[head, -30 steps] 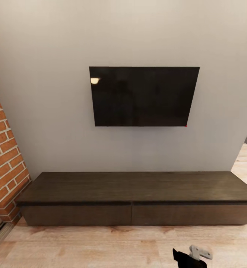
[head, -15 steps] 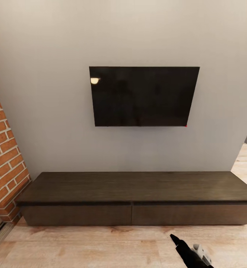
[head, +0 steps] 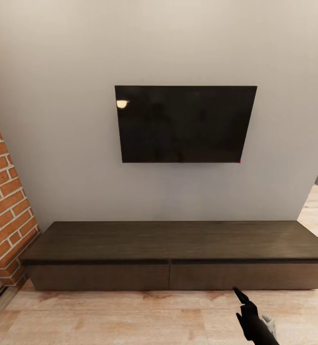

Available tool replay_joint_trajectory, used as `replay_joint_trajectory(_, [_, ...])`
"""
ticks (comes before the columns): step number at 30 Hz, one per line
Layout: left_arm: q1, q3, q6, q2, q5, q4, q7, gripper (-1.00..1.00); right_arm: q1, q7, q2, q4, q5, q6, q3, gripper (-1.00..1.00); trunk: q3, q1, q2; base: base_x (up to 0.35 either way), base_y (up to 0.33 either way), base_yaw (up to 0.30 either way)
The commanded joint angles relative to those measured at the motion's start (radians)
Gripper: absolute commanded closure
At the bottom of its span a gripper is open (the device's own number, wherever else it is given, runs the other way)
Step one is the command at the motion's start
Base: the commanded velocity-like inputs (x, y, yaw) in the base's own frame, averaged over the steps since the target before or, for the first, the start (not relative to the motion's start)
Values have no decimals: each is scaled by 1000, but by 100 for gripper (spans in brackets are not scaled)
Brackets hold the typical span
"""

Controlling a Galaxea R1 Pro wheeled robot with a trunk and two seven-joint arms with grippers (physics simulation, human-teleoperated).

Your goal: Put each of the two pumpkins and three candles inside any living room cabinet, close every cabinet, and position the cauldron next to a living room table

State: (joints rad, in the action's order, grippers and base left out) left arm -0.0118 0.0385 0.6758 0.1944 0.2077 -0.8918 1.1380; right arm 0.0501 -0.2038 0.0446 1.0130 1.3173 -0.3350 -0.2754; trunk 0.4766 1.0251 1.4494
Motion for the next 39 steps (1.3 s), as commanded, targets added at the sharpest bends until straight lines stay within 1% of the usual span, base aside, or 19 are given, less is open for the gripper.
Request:
replay_joint_trajectory(1, [0, 1, 8, -1, 5, 0, 3, -100, 8, -9, 0, -6, 10, -5, -3, -100, 1, 0, 1, 0, 0, 0])
replay_joint_trajectory(4, [0, 1, 6, -1, 6, 0, 13, -100, 19, -17, 0, -12, 15, -2, -3, -100, 1, 0, 1, 0, 0, 0])
replay_joint_trajectory(7, [0, 1, 10, 5, 13, -6, 24, -100, 27, -20, 0, -14, 17, -6, -3, -100, 1, 0, 1, 0, 0, 0])
replay_joint_trajectory(9, [-1, 6, 15, 11, 32, -26, 29, -100, 33, -21, -1, -15, 17, -2, -4, -100, 1, 0, 1, 0, 0, 0])
replay_joint_trajectory(10, [-1, 15, 25, 20, 52, -53, 37, -100, 36, -21, -2, -15, 17, -1, -4, -100, 1, 0, 1, 0, 0, 0])
replay_joint_trajectory(11, [-1, 23, 48, 32, 73, -89, 45, -100, 38, -20, -1, -15, 17, -1, -4, -100, 1, 0, 1, 0, 0, 0])
replay_joint_trajectory(13, [-2, 33, 135, 52, 103, -185, 53, -100, 43, -19, -2, -16, 17, 1, -4, -100, 1, 0, 1, 0, 0, 0])
replay_joint_trajectory(15, [-12, 37, 236, 62, 113, -296, 51, -100, 46, -17, -3, -18, 18, 1, -4, -100, 1, 0, 1, 0, 0, 0])
replay_joint_trajectory(16, [-15, 38, 252, 63, 113, -318, 50, -100, 47, -17, -3, -18, 18, 1, -4, -100, 1, 0, 1, 0, 0, 0])
replay_joint_trajectory(18, [-24, 38, 287, 61, 115, -367, 47, -100, 48, -17, -3, -19, 17, 2, -4, -100, 7, 8, 15, 0, 0, 0])
replay_joint_trajectory(19, [-26, 37, 294, 60, 118, -371, 44, -100, 48, -17, -2, -19, 17, 2, -4, -100, 10, 11, 22, 0, 0, 0])
replay_joint_trajectory(20, [-31, 36, 302, 57, 115, -346, 41, -100, 48, -18, -2, -21, 16, 2, -4, -100, 14, 15, 29, 0, 0, 0])
replay_joint_trajectory(23, [-34, 34, 305, 56, 110, -319, 39, -100, 48, -20, -2, -37, 16, 1, -4, -100, 23, 27, 50, 0, 0, 0])
replay_joint_trajectory(30, [-34, 30, 304, 55, 108, -306, 38, -100, 48, -23, -2, -53, 12, 2, -4, -100, 45, 54, 99, 0, 0, 0])
replay_joint_trajectory(34, [-34, 22, 301, 47, 106, -305, 38, -100, 48, -29, -2, -54, 15, 2, -4, -100, 57, 69, 127, 0, 0, 0])
replay_joint_trajectory(36, [-34, 18, 291, 45, 105, -305, 39, -100, 48, -66, -2, -55, 17, 1, -4, -100, 64, 77, 141, 0, 0, 0])
replay_joint_trajectory(38, [-34, 11, 282, 43, 105, -305, 39, -100, 48, -133, -2, -57, 18, -5, -4, -100, 70, 84, 155, 0, 0, 0])
replay_joint_trajectory(39, [-34, 8, 281, 43, 105, -305, 39, -100, 48, -152, -2, -57, 18, -7, -4, -100, 73, 88, 162, 0, 0, 0])
